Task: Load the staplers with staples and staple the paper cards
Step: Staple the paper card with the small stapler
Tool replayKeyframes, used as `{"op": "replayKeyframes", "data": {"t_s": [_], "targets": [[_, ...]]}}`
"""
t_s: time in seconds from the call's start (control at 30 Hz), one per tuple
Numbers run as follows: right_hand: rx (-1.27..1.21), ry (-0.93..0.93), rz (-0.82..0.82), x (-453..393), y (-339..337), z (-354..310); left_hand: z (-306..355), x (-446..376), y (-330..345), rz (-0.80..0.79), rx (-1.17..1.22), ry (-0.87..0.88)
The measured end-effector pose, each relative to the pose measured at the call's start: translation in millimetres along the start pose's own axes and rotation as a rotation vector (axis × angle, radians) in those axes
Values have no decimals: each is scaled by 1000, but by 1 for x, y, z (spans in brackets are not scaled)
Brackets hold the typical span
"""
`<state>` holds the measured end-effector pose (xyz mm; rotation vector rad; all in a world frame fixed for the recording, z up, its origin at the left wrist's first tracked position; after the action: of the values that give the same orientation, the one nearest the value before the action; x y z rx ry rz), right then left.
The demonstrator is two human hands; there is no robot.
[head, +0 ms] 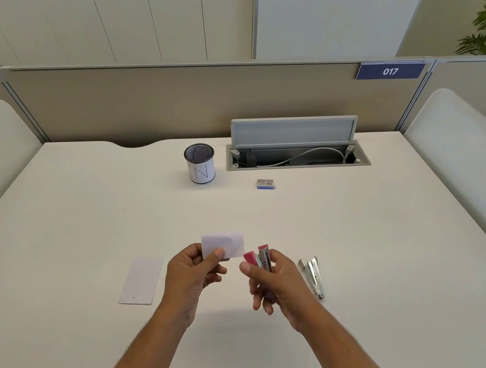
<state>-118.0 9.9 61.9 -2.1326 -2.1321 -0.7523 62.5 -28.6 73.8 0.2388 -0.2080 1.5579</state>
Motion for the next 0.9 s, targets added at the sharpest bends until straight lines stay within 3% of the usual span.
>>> {"op": "replayKeyframes", "data": {"t_s": [0.53, 0.73, 0.9], "targets": [[-146, -162, -96, 0, 9, -1, -3, 0, 12, 40, 48, -31], [-129, 55, -44, -12, 10, 3, 0, -9, 8, 70, 214, -103], [-158, -57, -113, -14, 7, 5, 2, -7, 12, 14, 215, -93]]}}
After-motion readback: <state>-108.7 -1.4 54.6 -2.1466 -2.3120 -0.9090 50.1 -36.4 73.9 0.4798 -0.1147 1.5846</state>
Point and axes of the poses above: each hand's wrist, its own x-axis away from the middle knuckle, its own y-axis out of the palm, z = x × y, the point moved 5 cm from there along -x, towards the middle knuckle, and after that the axes turned 10 degrees about -x, right-handed, at the moved point
